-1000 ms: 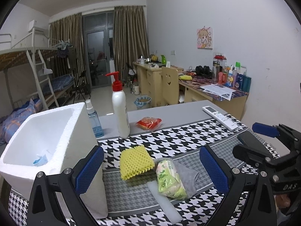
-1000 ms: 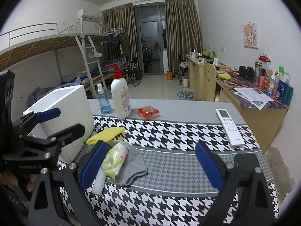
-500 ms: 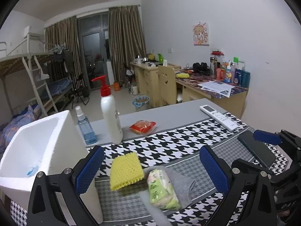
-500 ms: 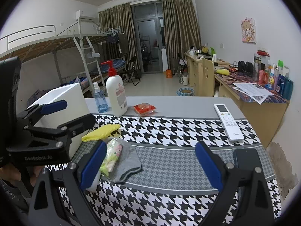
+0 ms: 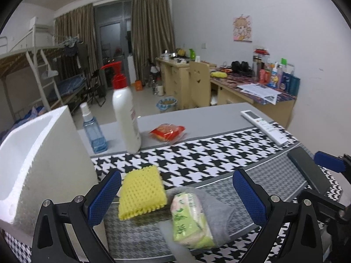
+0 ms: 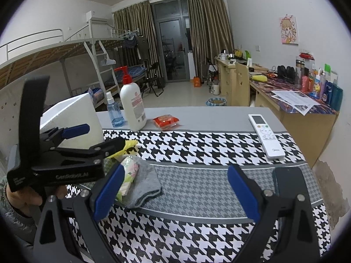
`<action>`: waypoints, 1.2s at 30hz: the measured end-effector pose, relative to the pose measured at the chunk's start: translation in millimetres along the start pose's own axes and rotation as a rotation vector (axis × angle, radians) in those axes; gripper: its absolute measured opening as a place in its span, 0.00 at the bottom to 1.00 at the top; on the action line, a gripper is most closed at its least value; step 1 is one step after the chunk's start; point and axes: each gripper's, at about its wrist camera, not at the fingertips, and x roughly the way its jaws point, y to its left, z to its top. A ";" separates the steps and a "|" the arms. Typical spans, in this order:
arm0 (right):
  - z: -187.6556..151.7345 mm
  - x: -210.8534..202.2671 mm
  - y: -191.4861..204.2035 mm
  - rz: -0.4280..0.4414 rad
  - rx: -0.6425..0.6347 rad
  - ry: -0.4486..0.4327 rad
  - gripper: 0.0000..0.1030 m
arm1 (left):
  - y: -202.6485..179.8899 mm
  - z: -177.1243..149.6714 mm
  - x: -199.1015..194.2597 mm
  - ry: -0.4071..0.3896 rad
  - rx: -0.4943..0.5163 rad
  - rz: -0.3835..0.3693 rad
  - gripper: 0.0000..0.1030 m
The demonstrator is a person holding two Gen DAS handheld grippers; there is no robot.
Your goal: Organize soft objects
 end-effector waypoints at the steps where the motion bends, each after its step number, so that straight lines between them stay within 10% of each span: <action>1: 0.0 1.6 0.7 0.000 -0.001 0.005 0.94 | 2.2 -0.7 0.6 0.003 -0.004 0.007 0.99; 22: -2.2 28.0 23.6 0.073 -0.052 0.063 0.94 | 35.4 -11.0 18.4 0.076 -0.038 0.104 0.96; 36: -4.1 45.2 42.3 0.111 -0.092 0.115 0.94 | 48.2 -15.7 38.3 0.158 -0.074 0.061 0.72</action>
